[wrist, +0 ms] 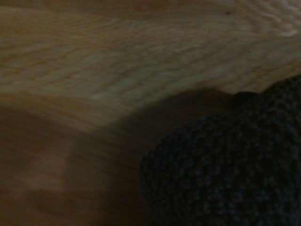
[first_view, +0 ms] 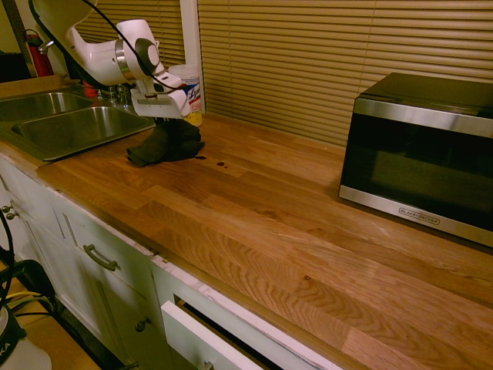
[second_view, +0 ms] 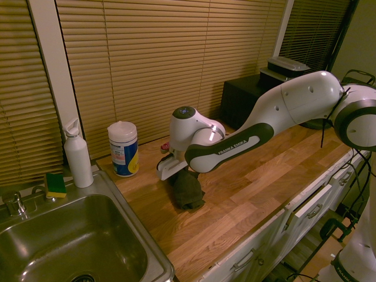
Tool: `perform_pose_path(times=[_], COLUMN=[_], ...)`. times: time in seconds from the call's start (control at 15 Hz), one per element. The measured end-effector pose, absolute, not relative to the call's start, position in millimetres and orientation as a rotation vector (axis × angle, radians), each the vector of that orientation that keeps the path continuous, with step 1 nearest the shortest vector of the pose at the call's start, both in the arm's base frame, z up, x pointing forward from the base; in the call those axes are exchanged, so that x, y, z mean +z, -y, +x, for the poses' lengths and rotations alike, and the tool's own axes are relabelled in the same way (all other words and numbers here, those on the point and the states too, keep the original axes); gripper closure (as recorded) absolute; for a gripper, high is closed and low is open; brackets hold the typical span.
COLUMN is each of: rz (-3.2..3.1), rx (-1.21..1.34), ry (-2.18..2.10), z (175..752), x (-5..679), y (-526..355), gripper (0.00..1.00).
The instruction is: Clear the spill
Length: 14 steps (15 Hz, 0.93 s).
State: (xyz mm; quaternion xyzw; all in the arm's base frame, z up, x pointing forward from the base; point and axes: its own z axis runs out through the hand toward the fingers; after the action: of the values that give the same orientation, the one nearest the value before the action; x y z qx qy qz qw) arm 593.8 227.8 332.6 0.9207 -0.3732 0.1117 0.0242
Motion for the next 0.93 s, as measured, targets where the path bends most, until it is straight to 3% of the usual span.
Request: perform_pose_path(times=[0.93], rz=[2.746], rx=[0.321], ry=[1.379], z=[625.0], x=[342.8], y=[-57.2], gripper=[1.00])
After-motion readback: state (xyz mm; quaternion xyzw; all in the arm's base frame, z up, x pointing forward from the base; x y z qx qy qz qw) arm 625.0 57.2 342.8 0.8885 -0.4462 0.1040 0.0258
